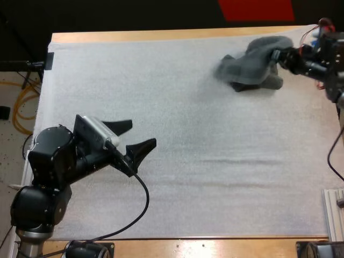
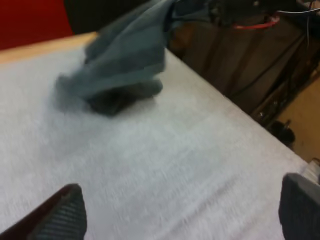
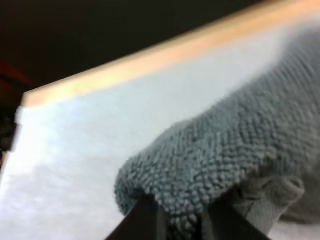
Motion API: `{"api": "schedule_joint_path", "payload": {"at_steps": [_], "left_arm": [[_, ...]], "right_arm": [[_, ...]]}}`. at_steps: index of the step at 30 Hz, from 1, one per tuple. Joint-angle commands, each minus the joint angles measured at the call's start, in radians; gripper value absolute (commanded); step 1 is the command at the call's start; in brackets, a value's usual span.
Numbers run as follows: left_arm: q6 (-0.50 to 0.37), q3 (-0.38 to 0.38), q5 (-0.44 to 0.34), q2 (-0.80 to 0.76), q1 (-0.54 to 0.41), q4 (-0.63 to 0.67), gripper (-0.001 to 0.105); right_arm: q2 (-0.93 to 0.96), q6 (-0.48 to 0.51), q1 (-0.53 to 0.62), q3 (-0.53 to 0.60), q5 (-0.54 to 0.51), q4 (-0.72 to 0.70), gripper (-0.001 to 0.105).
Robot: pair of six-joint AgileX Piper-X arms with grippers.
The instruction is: Pick towel from pile fold and stack
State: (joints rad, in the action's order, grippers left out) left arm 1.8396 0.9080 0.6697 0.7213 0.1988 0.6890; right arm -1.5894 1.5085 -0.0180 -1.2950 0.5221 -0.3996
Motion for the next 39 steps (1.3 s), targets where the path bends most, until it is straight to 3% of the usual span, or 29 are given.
{"api": "schedule_joint_path", "payload": {"at_steps": [1,6,8,11,16,20,23,31,35,39], "left_arm": [[0.004,0.008,0.008,-0.005,0.004,-0.056,0.076],[0.049,0.008,0.152,-0.020,0.004,-0.133,0.076],[0.055,0.008,0.172,-0.031,0.004,-0.117,0.076],[0.064,0.009,0.169,-0.064,0.004,-0.084,0.076],[0.039,0.009,0.077,-0.125,0.004,0.027,0.076],[-0.039,0.009,0.035,-0.168,0.004,0.168,0.076],[-0.079,0.009,0.031,-0.183,0.004,0.260,0.076],[-0.200,0.009,-0.158,-0.186,0.004,0.435,0.076],[-0.208,0.005,-0.235,-0.186,0.004,0.452,0.076],[-0.217,0.005,-0.240,-0.186,0.004,0.452,0.076]], "right_arm": [[0.037,0.025,0.000,-0.011,0.017,0.015,0.000],[0.178,0.040,0.000,-0.011,0.026,0.004,0.000],[0.223,0.040,0.000,-0.011,0.039,-0.027,0.000],[0.301,0.040,0.000,-0.011,0.036,-0.120,0.000],[0.393,0.101,0.000,-0.005,0.004,-0.347,0.000],[0.425,0.234,-0.014,0.001,-0.133,-0.540,0.000],[0.440,0.244,-0.035,0.046,-0.194,-0.616,0.000],[0.465,0.059,-0.192,0.277,-0.211,-0.546,0.000],[0.463,-0.128,-0.350,0.394,-0.212,-0.365,0.000],[0.446,-0.263,-0.517,0.447,-0.242,-0.184,0.000]]}}
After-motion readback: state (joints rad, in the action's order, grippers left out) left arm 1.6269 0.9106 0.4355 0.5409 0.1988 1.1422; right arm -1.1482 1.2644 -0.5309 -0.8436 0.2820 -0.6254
